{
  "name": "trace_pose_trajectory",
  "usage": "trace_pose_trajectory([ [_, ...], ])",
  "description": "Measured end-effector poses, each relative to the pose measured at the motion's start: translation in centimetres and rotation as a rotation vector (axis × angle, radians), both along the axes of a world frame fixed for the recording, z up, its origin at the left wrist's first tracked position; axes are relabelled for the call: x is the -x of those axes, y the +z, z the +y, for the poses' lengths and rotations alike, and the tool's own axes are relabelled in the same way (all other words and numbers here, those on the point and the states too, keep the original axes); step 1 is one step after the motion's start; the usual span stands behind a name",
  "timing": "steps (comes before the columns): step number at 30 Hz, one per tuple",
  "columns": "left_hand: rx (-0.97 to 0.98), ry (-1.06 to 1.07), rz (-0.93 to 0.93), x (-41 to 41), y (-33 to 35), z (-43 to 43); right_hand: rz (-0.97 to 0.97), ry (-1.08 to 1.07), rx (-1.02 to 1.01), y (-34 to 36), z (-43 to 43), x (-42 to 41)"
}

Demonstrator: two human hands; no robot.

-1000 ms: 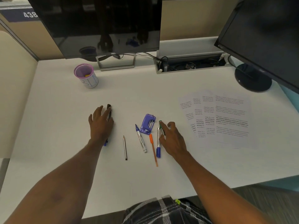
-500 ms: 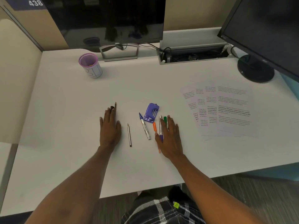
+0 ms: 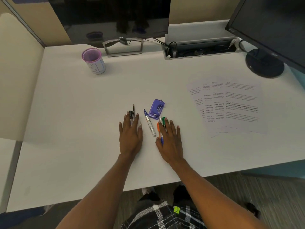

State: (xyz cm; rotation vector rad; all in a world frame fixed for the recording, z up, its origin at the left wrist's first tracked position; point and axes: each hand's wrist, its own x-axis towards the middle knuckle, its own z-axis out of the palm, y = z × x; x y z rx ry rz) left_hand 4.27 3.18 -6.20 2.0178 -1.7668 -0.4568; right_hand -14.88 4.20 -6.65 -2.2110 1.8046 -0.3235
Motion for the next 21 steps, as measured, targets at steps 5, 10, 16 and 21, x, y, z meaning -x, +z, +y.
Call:
trace_pose_trajectory([
  [5, -0.017, -0.104, -0.104, 1.3, -0.1, 0.5, 0.008, 0.018, -0.006, -0.4, 1.0, -0.2],
  [10, -0.053, -0.155, -0.182, 1.4, -0.5, 0.7, 0.004, 0.031, -0.007, -0.5, 1.3, -0.2],
  [16, -0.054, -0.148, -0.093, 1.0, -0.5, 1.6, -0.042, 0.073, 0.005, -0.7, 1.7, -0.6],
  [21, -0.013, -0.107, -0.014, 0.0, -0.3, 3.0, -0.076, 0.154, 0.002, -0.7, 1.8, -2.0],
])
